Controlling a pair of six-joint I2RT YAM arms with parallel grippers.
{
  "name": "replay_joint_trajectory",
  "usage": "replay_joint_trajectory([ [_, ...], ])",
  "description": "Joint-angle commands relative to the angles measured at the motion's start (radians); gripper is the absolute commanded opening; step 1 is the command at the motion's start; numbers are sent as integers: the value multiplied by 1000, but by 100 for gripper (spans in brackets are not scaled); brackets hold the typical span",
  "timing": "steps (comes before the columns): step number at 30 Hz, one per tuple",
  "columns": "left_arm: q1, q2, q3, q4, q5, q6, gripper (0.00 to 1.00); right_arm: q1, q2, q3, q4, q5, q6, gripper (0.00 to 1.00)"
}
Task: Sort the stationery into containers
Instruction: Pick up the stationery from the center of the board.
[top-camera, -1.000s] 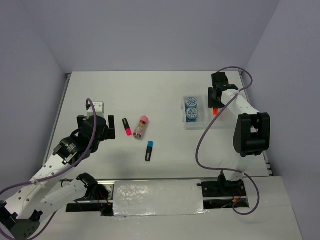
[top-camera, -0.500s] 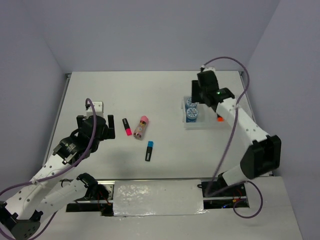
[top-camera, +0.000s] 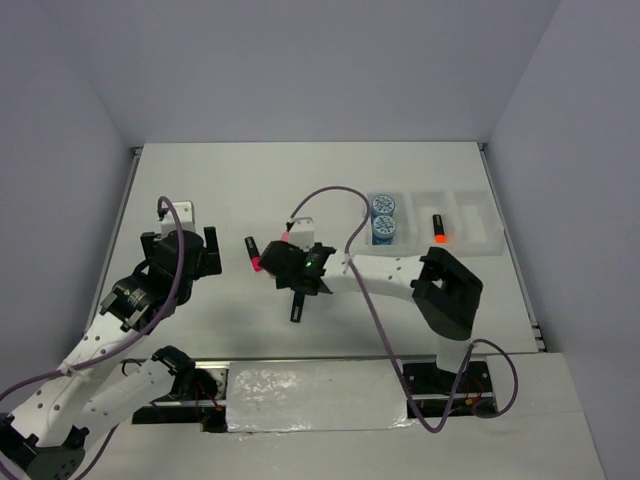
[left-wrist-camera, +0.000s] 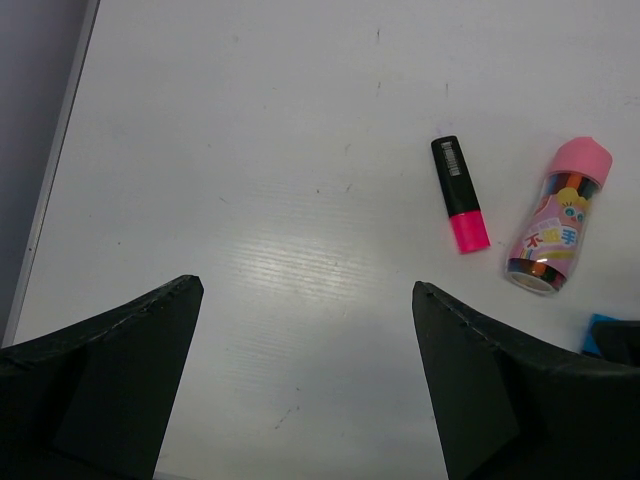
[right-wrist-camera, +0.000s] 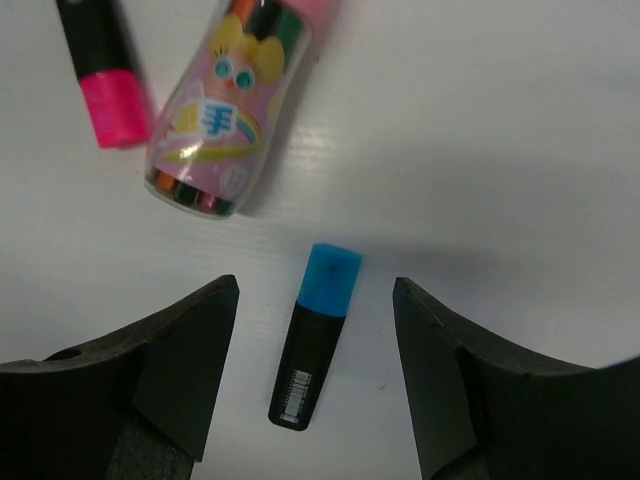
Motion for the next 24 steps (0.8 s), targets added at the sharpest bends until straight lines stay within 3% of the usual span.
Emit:
replay_joint_trajectory([
  [1,5,-19,9,23,2,8,99,52,38,81,-100,92,158,71],
  [16,5,-34,3,36,34,22,99,72,171,27,-43,35,201,66],
  [24,5,-39,1,38,37,22,99,46,173,-83,90,-52,172,45],
])
